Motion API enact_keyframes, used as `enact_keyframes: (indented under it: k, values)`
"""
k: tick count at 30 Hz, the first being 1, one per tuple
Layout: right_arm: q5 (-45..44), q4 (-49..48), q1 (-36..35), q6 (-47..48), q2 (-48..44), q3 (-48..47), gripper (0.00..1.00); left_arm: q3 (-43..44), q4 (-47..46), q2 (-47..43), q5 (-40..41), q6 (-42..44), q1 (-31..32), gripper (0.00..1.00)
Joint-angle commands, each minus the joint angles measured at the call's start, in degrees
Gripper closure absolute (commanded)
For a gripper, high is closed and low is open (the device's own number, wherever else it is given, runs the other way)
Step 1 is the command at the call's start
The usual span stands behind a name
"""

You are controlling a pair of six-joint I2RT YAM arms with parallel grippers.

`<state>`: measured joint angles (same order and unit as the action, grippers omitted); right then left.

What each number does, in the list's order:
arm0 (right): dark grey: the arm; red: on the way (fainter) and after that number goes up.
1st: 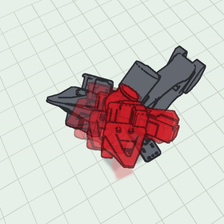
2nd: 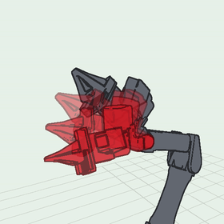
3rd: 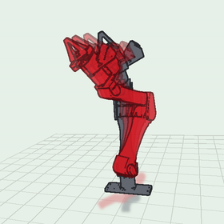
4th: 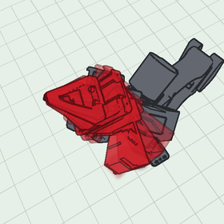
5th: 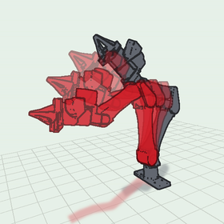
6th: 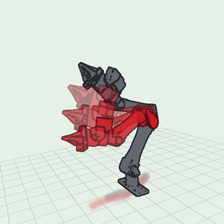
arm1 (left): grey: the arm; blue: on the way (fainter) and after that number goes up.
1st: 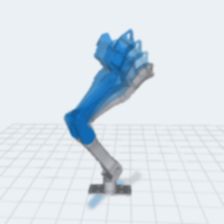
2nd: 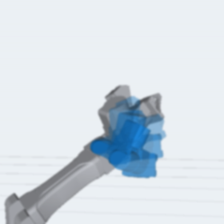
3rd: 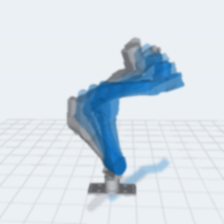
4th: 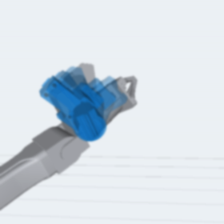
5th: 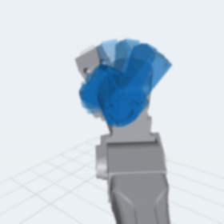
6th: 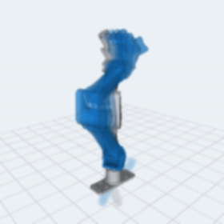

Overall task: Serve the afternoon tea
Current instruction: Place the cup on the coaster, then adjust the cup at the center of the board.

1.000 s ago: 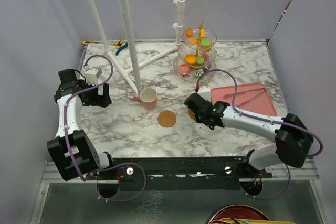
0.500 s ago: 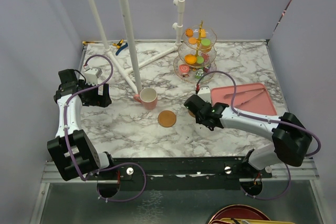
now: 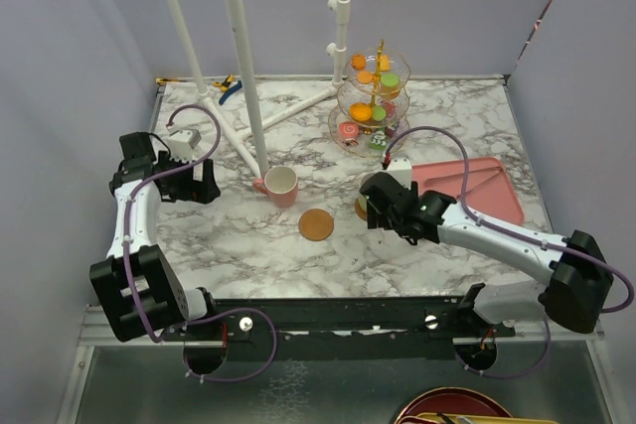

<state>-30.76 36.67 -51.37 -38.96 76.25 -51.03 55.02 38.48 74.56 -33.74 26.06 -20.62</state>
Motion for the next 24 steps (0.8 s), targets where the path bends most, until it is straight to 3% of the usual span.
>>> enact_keyframes:
  k: [1, 6, 12, 24]
  values:
    - [0.45, 3.15, -0.22, -0.78, -2.99, -3.48, 0.30, -1.62, -7.23, 0.06, 0.56, -4.39, 5.85, 0.01]
    - [0.77, 5.60, -1.29, -3.47, -4.93, -3.77, 0.30, -0.83, -15.43, 3.11, 7.59, -9.29, 12.74, 0.01]
    - [-6.88, 12.38, -10.93, -12.32, -2.00, -7.70, 0.29, -0.37, -23.85, 8.37, 12.86, -12.84, 15.83, 0.01]
    - [-8.29, 9.31, -16.39, -14.73, 0.63, -10.14, 0.31, -5.55, -30.26, 8.90, 14.41, -17.59, 22.96, 0.01]
